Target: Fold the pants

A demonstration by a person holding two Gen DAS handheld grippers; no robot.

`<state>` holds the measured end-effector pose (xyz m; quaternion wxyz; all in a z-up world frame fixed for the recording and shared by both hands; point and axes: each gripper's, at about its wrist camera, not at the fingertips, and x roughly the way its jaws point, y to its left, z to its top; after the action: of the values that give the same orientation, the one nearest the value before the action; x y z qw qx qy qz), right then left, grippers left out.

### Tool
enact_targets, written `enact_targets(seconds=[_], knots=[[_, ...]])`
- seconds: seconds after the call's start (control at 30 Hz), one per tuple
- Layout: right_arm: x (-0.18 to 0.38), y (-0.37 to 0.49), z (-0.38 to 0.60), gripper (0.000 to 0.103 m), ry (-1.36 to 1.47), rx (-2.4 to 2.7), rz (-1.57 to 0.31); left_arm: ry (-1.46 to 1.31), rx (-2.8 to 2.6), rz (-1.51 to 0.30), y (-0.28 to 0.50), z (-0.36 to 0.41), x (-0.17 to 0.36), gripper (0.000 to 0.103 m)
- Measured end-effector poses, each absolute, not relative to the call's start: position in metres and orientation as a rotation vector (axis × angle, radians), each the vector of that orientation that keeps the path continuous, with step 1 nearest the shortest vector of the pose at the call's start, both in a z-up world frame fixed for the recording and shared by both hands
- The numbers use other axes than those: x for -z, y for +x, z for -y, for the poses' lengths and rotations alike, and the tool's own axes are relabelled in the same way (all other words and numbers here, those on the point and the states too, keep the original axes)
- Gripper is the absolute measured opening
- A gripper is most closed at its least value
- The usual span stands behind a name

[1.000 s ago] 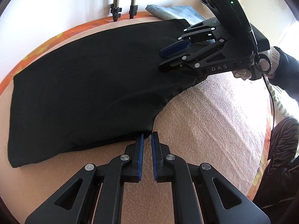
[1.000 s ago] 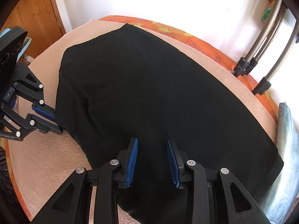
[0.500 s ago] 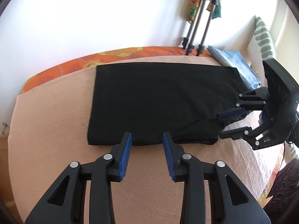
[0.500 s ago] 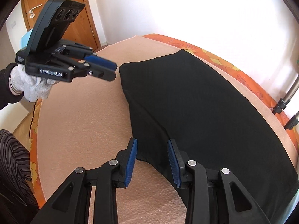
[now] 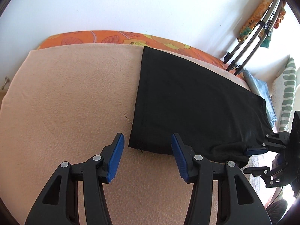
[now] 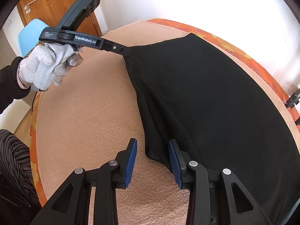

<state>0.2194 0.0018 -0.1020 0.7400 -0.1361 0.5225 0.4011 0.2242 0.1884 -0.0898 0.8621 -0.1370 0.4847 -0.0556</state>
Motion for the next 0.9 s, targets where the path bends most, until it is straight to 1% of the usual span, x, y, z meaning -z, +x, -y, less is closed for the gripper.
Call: enact_targets(seconds=[0.13, 0.17, 0.2, 0.23, 0.27, 0.3, 0.4, 0.67, 0.73, 0.8, 0.9], knots=[[0.086, 0.233, 0.003, 0.038, -0.226, -0.866, -1.133, -0.286, 0.127, -1.008, 0.23, -0.181, 0.098, 0.051], [0.082, 0.237, 0.004, 0.041, -0.209, -0.857, -1.129, -0.269, 0.122, -0.99, 0.23, -0.179, 0.098, 0.051], [0.078, 0.242, 0.004, 0.046, -0.194, -0.849, -1.125, -0.262, 0.119, -0.982, 0.231, -0.177, 0.099, 0.047], [0.074, 0.246, 0.003, 0.049, -0.179, -0.844, -1.121, -0.266, 0.118, -0.966, 0.231, -0.177, 0.098, 0.04], [0.07, 0.249, 0.002, 0.053, -0.161, -0.845, -1.118, -0.278, 0.12, -0.962, 0.232, -0.178, 0.1, 0.02], [0.067, 0.254, 0.0, 0.053, -0.148, -0.843, -1.114, -0.288, 0.121, -0.957, 0.233, -0.179, 0.101, 0.015], [0.06, 0.271, -0.013, 0.055, -0.139, -0.823, -1.109, -0.285, 0.122, -0.92, 0.233, -0.177, 0.102, 0.01], [0.063, 0.337, -0.062, 0.059, -0.054, -0.756, -1.157, -0.228, 0.159, -0.822, 0.223, -0.165, 0.092, 0.007], [0.067, 0.353, -0.074, 0.06, -0.025, -0.749, -1.17, -0.218, 0.17, -0.808, 0.221, -0.164, 0.09, 0.007], [0.073, 0.37, -0.088, 0.064, 0.004, -0.738, -1.196, -0.206, 0.184, -0.797, 0.22, -0.161, 0.087, 0.007], [0.084, 0.393, -0.109, 0.064, 0.035, -0.714, -1.226, -0.18, 0.196, -0.784, 0.219, -0.157, 0.084, 0.007]])
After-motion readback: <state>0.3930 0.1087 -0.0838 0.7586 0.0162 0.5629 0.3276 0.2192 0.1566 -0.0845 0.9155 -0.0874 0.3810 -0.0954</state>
